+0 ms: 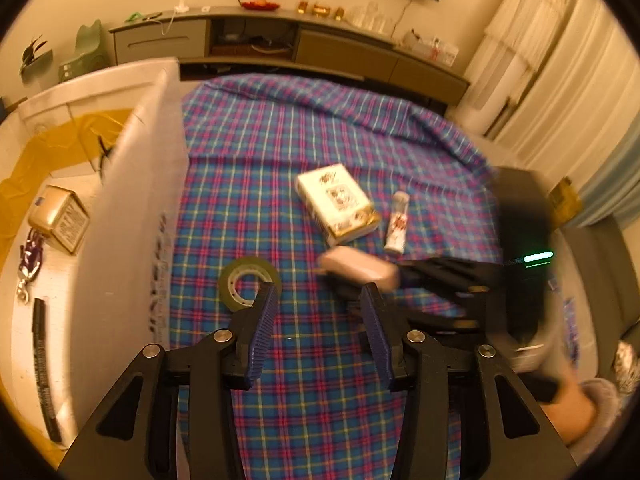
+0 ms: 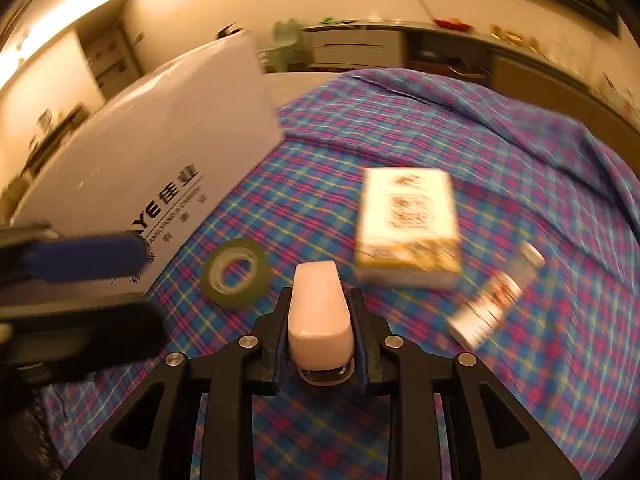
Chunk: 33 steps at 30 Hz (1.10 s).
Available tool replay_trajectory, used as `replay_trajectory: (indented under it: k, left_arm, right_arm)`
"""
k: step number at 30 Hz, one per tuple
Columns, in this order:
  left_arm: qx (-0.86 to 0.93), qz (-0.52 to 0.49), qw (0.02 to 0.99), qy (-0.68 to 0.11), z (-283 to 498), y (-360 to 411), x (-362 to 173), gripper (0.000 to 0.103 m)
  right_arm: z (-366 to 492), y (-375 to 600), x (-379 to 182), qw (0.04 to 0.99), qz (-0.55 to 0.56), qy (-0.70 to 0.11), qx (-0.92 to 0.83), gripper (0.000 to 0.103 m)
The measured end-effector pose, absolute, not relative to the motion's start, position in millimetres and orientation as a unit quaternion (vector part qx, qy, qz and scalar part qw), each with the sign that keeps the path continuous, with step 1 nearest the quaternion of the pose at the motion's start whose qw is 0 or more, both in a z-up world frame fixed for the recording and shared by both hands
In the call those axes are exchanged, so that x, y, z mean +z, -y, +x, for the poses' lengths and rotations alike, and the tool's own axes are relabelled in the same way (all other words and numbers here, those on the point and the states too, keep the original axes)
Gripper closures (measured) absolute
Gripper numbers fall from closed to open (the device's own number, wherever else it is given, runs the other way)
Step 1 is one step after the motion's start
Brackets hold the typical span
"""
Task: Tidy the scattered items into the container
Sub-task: 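Move both tools back over the green tape and pink stapler on the bed, then grasp the green tape roll with the left tool while the right tool grasps the pink stapler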
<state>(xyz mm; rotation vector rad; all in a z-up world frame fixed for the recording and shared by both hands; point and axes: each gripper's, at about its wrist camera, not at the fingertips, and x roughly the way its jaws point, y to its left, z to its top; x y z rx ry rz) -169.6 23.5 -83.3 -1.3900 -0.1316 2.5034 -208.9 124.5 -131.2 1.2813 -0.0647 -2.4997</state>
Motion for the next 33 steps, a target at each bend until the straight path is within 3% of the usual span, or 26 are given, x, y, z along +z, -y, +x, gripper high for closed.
replay_trajectory:
  k: [5,10,26,27,28,29,33]
  left_arm:
    - [0.857,-0.501,0.111,0.039,-183,-25,-107,0.053]
    - [0.869,-0.487,0.081,0.039,-195,-22,-120,0.049]
    - [0.866,-0.490,0.091,-0.044,-191,-44,-127,0.050]
    - [0.867,-0.488,0.090,-0.044,-192,-43,-126,0.054]
    - [0.869,-0.485,0.088,-0.045,-191,-42,-125,0.076]
    - [0.870,-0.482,0.091,-0.045,-191,-41,-124,0.088]
    - [0.872,-0.478,0.093,-0.048,-186,-45,-122,0.089]
  right_arm:
    - [-160,-176,-118,0.173,0.441,0.130,-0.871,0.076]
    - [-99,-206,-110,0.173,0.410,0.175,-0.879,0.076]
    - [-76,-213,-121,0.188,0.391,0.173,-0.884,0.076]
    - [-77,-213,-122,0.189,0.392,0.173,-0.883,0.076]
    - [-77,-213,-123,0.189,0.393,0.173,-0.883,0.076]
    - [-78,-213,-124,0.191,0.394,0.173,-0.882,0.076]
    - [-79,-211,-123,0.191,0.391,0.167,-0.885,0.076]
